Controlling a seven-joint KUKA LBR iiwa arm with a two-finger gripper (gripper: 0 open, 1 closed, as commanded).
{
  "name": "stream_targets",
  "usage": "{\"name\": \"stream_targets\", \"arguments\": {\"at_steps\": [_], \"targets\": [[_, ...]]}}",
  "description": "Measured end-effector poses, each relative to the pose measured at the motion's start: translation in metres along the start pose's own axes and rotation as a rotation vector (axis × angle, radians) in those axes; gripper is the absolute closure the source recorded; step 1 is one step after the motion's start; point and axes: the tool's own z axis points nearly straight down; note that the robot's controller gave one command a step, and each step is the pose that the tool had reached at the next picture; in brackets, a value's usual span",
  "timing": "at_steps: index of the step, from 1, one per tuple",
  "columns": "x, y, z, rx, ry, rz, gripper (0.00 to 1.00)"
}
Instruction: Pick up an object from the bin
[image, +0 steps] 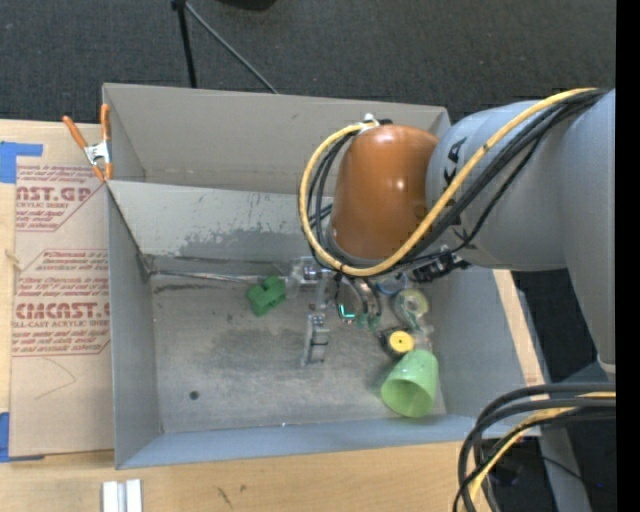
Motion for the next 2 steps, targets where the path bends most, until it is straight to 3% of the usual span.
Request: {"name": "stream_targets", "arguments": {"at_steps": [1, 2], "targets": [[-0.043, 0.0218, 0.0825, -0.001, -0.008, 0.02, 0.0], [-0.0428, 0.0213, 0.0784, -0.002, -0.009, 0.021, 1.0]]}}
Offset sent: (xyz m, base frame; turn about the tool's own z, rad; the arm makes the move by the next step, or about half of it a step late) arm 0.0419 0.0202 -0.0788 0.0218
